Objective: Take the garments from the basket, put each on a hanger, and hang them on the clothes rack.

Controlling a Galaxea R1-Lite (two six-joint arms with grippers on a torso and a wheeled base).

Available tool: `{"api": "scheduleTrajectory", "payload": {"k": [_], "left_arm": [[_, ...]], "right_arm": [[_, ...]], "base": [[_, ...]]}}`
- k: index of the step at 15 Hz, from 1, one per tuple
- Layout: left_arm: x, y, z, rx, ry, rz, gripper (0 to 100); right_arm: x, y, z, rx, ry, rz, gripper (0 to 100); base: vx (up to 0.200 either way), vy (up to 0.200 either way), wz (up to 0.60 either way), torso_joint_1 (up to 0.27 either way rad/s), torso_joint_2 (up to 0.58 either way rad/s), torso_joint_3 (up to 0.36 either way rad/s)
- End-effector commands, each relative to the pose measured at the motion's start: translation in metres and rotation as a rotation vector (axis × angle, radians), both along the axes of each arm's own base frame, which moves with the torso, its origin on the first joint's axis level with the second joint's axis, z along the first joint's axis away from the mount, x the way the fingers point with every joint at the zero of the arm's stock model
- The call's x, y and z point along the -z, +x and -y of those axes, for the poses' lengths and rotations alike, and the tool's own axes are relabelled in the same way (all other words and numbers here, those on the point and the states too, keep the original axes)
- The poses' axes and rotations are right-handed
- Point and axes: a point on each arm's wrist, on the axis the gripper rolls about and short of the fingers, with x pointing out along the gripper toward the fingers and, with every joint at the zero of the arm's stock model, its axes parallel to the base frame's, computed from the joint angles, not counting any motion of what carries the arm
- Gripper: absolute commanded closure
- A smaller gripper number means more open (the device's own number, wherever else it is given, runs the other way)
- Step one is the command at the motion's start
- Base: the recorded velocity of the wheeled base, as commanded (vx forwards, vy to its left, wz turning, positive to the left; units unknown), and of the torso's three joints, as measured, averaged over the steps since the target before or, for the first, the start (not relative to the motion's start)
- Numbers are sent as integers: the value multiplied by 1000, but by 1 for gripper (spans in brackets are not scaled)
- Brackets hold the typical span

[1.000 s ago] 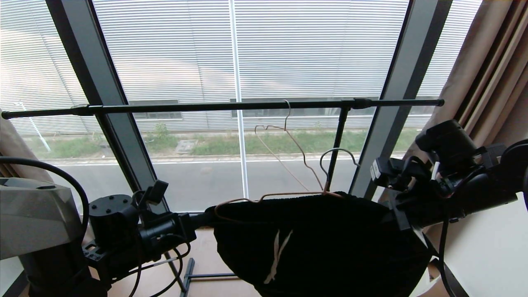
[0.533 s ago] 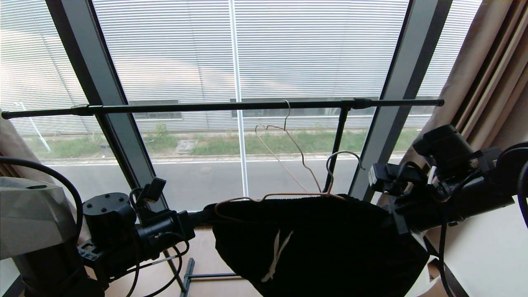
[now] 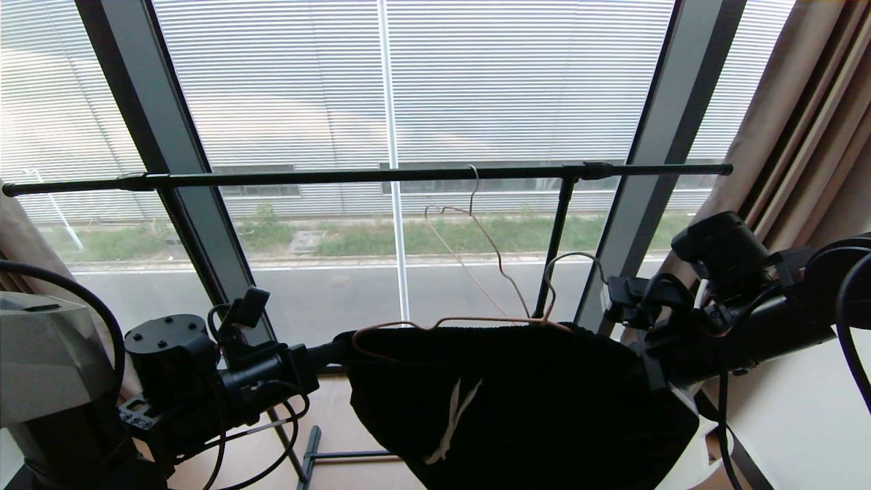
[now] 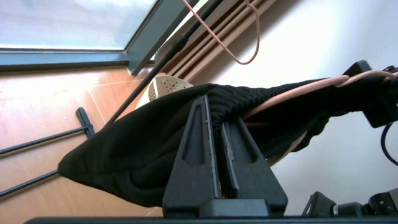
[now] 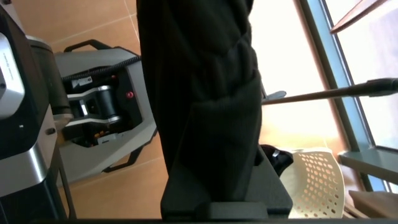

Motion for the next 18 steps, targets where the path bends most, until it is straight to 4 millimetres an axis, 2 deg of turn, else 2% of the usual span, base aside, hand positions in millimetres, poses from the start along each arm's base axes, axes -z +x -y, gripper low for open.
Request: {"api": "scheduleTrajectory", "payload": {"k": [1, 5, 9, 15, 18], "left_arm": [[-5, -1, 1, 5, -5, 19, 100], [-8, -3, 5, 28, 24, 63, 100], [-26, -8, 11, 59, 38, 172, 100], [-53, -1, 16, 76, 82, 142, 100], [-66, 1, 18, 83, 120, 72, 100]], "right_arm": [[2, 1, 0, 3, -9, -6, 100], [3, 1, -2, 5, -25, -3, 100], [4, 1, -4, 4, -40, 0, 100], [0, -1, -4, 5, -42, 18, 100], [9, 0, -9, -8, -28, 57, 100]], "base": [[0, 0, 0, 0, 0, 0], [0, 0, 0, 0, 0, 0], [0, 0, 0, 0, 0, 0], [0, 0, 0, 0, 0, 0], [0, 0, 0, 0, 0, 0]]}}
